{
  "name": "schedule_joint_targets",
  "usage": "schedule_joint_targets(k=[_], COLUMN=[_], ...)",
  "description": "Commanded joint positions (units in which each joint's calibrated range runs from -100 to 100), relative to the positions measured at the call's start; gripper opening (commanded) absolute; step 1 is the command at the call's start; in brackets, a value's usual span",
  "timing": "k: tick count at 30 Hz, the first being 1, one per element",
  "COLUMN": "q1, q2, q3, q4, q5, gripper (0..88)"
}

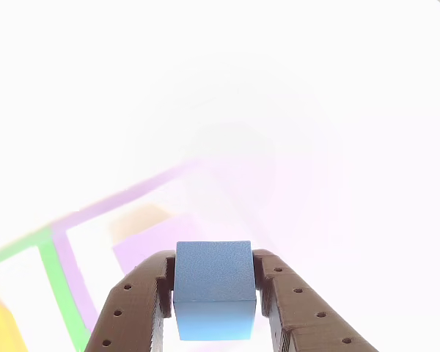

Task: Tower of hanoi

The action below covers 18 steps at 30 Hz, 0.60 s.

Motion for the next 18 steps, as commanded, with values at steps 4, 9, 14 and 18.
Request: schedule_joint_targets(k=[4,9,14,18], q1=[-0.2,-1.3,-2.2,-2.8], q2=[13.1,22.8,31.9,39.4], q3=[6.3,6.4,6.1,4.2], q4=[-27.7,-39.4,-49.5,-56.4], q5=[0.6,0.6,0.6,0.6], gripper=[3.2,3.2,3.2,3.2])
